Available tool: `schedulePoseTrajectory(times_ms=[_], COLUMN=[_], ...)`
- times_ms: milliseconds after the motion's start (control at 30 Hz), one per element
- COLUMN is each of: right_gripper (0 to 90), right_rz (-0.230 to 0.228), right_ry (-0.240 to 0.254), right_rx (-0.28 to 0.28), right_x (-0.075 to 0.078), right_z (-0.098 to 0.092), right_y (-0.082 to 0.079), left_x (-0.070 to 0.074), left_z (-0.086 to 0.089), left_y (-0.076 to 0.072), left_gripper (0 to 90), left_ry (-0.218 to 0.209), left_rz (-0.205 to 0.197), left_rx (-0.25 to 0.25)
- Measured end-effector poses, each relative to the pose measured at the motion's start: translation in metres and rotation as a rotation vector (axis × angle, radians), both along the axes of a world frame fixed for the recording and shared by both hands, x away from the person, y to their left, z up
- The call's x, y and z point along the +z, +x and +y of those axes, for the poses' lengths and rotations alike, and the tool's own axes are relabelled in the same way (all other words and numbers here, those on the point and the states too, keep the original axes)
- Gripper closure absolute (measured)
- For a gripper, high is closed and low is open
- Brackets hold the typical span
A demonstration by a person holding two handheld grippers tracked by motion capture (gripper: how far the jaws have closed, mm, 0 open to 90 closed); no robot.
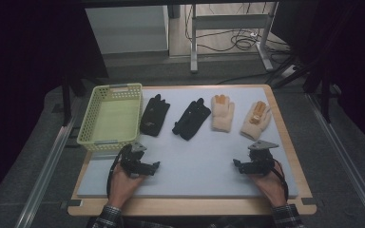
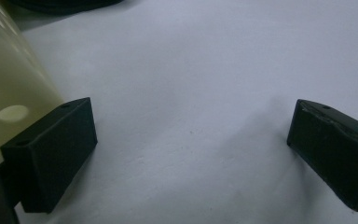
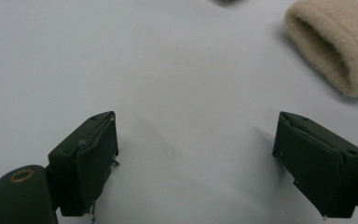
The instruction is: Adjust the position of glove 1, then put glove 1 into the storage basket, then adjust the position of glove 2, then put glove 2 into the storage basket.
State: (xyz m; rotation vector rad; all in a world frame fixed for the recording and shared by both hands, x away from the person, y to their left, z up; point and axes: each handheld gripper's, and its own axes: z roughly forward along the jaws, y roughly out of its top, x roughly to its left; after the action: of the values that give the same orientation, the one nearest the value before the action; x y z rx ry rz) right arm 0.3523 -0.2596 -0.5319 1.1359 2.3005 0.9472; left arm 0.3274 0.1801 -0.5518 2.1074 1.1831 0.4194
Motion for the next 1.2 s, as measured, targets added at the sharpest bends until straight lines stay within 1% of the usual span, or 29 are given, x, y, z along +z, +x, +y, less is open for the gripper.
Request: schedulePoseTrajectory(times_ms=[667,867,1200], right_gripper=[13.5,14.3,15.9], right_rz=[0.005,0.011,0.013], right_ry=[-0.002,0.001,0.010], right_rx=[-0.006,-0.027,0.003], right_x=[0.0006,0.0016,0.0051], right_z=[0.0008,0.0027,0.0090], right_y=[0.0001,-0.0004,0.0008], left_x=[-0.0001,-0.0001,-0.0002], left_z=[0.0001,0.0001,0.0000], left_y=[-0.0001,-0.0001,-0.0002], left_gripper=[1.6,1.6,1.6], left_ry=[0.000,-0.001,-0.001], left_rz=[-0.001,-0.001,-0.002], left_rx=[0.000,0.000,0.001])
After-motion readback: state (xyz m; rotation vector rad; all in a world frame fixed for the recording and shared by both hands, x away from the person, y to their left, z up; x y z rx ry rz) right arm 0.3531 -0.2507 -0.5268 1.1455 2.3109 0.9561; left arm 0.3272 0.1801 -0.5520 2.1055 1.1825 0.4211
